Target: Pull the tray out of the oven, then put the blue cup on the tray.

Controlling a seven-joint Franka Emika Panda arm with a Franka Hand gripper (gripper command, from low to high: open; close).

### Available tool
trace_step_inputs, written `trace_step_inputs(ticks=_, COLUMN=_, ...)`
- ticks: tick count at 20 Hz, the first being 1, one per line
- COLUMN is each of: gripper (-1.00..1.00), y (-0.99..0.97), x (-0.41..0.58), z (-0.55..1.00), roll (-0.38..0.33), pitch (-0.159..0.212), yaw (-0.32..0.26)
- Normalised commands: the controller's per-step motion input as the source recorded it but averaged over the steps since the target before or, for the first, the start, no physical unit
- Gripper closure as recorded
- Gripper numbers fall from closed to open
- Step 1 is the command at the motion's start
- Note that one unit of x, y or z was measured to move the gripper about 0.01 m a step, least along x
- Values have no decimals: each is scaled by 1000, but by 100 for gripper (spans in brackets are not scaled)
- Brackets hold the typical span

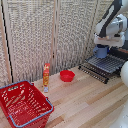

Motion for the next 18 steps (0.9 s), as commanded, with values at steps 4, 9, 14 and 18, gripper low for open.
trace_step_inputs(ticks=4, gripper=100, y=-379, x=15, z=-45, roll=0, pitch=0, yaw=-1)
trace_step_inputs(ticks=9, gripper=100, y=-217, x=-159, z=-75, roll=0, pitch=-10, yaw=-54)
trace_step_inputs(ticks=14, gripper=100, y=-118, x=-150, z=-57, roll=0, pitch=0, yaw=-84)
trace_step_inputs(ticks=18, gripper=-100, y=4, x=-211, z=36, roll=-12, pitch=-36, yaw=-113)
